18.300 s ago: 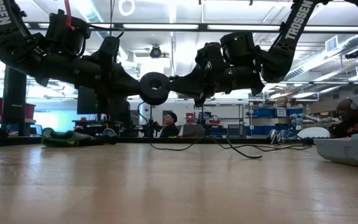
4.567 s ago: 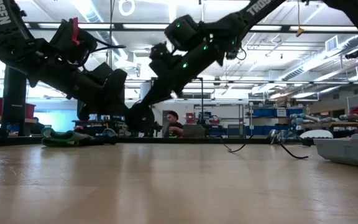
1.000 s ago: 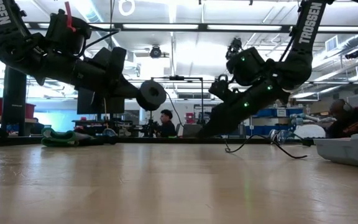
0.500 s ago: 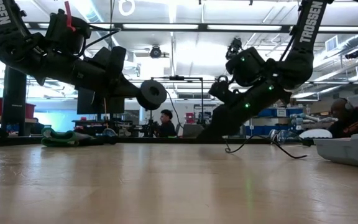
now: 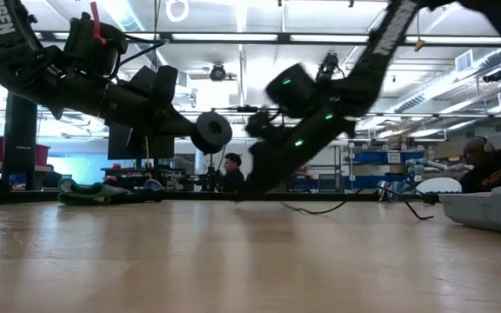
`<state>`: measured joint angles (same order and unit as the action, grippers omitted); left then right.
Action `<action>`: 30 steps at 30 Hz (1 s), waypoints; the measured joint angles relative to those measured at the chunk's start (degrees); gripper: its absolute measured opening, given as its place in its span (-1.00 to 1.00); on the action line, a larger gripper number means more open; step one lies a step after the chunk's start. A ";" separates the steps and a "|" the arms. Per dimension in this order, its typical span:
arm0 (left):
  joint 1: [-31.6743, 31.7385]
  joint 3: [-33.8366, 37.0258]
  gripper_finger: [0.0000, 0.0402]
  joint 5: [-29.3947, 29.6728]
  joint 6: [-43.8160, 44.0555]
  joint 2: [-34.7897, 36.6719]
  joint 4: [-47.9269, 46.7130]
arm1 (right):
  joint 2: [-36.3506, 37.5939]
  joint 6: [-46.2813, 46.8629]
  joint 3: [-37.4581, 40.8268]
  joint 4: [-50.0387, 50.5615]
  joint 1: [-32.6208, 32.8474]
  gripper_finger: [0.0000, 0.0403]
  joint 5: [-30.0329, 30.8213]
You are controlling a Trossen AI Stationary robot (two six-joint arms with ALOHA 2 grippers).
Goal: Coil cords
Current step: Coil the black wire
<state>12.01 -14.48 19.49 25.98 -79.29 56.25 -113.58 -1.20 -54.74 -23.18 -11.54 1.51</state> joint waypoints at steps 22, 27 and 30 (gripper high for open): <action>-0.02 -0.02 -1.00 2.67 -1.64 0.05 -8.77 | 2.55 -4.48 -21.10 18.70 0.53 -1.00 2.42; 0.00 -0.07 -1.00 0.20 -1.32 0.07 -7.28 | 4.99 -4.15 -20.96 27.68 -1.36 -0.95 9.87; 0.00 0.17 -1.00 -0.77 -0.09 0.04 -6.31 | 4.97 -3.46 -21.09 31.89 -2.01 -0.90 8.08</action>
<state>12.01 -14.31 18.72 25.89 -79.24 49.94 -108.62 -4.66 -75.83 8.71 -13.55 9.59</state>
